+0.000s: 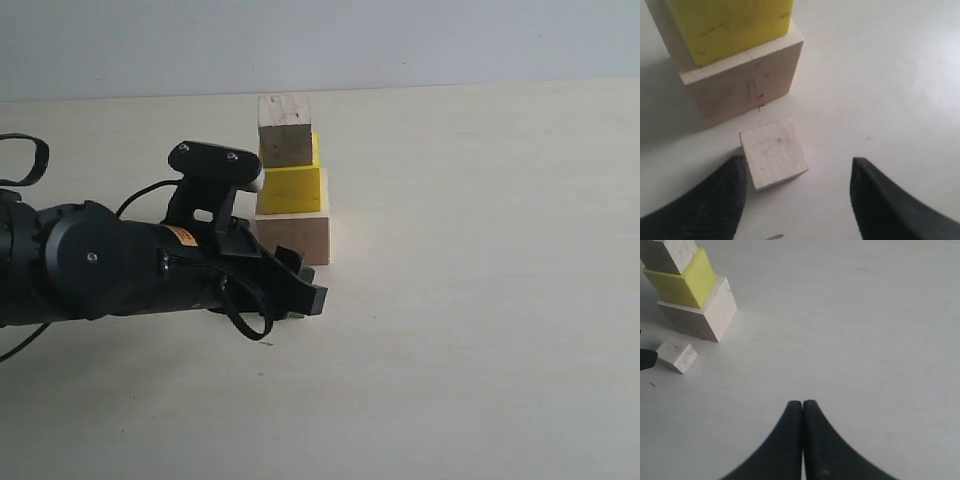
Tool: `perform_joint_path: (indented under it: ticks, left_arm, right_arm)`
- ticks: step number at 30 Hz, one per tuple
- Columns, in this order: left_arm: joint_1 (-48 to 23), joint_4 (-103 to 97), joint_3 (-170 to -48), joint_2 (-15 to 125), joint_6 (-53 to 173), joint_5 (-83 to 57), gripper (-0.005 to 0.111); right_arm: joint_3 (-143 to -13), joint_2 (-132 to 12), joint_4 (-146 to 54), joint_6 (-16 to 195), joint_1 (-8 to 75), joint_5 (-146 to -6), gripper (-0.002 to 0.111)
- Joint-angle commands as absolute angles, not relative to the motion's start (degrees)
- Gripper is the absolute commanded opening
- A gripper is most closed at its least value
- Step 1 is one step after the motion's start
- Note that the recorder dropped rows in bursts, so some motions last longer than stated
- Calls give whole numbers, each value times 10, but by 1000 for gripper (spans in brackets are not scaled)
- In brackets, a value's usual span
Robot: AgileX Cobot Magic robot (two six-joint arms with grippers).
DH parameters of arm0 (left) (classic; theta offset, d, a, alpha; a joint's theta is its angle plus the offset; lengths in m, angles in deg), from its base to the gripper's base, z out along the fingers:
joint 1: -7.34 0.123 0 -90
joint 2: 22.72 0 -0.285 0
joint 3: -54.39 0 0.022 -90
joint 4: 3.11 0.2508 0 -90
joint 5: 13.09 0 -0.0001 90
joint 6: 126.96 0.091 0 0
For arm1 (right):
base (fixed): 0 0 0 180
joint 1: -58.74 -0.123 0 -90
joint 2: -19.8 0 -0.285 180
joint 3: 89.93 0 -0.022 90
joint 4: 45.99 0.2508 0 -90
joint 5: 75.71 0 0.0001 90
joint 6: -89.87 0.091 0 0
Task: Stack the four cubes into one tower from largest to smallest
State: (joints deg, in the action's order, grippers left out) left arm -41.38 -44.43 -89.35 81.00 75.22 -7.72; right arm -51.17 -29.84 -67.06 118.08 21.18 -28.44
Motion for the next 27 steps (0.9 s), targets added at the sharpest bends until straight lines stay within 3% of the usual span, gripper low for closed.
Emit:
perform_joint_path:
  ticks: [1,27]
  left_arm:
    - [-412,-443,-897,831,758,-60,59]
    - [-413,-437,-919,877,753,-7,66]
  right_arm:
    - [-508,-295,-663,1180,214,-287,0]
    - [-508,-295,-654,1180,214,-304,0]
